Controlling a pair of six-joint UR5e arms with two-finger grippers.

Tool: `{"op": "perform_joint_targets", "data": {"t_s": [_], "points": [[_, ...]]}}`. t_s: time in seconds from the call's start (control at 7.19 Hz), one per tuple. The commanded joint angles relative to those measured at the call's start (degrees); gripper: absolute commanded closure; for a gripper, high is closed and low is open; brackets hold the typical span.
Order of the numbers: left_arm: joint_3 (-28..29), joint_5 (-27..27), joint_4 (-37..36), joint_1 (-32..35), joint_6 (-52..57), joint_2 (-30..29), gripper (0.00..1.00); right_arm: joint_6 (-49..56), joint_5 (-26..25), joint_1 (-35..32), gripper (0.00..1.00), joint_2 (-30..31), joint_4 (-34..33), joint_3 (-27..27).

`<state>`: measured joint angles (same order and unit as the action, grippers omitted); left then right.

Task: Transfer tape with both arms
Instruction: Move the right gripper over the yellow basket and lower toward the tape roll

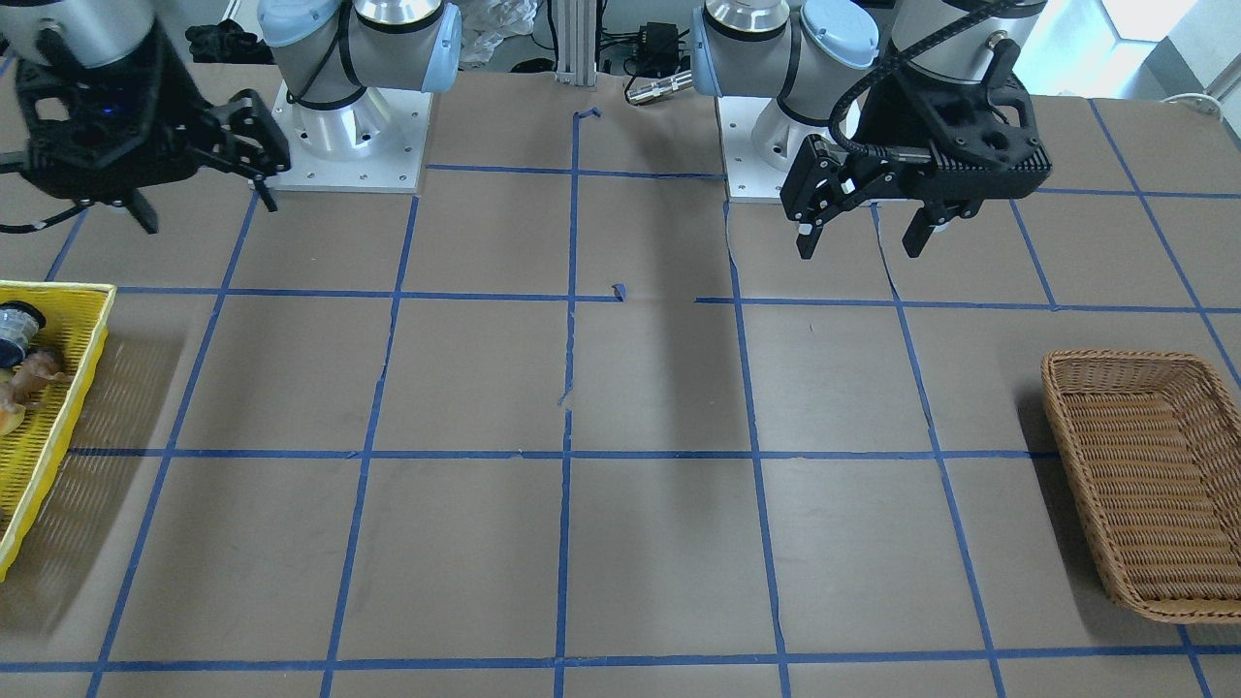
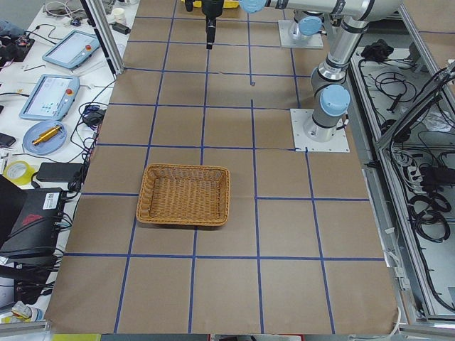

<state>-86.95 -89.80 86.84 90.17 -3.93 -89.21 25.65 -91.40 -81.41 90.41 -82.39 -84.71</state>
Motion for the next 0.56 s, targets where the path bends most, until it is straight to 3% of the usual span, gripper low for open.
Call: {"op": "perform_joint_targets", "data": {"t_s": [0.0, 0.28, 0.42], "points": [[0.0, 0.1, 0.0, 0.0, 0.0, 0.0, 0.0, 10.4, 0.5, 16.4, 0.0, -3.9, -2.7, -0.3], [0.0, 0.2, 0.0, 0.0, 0.0, 0.0, 0.0, 28.3, 0.3, 28.0, 0.0, -14.1, -18.4, -1.1], [0.0, 0.3, -0.1, -0.1, 0.0, 0.0, 0.0, 31.5, 0.3, 30.1, 0.0, -19.0, -27.2, -1.2]]}}
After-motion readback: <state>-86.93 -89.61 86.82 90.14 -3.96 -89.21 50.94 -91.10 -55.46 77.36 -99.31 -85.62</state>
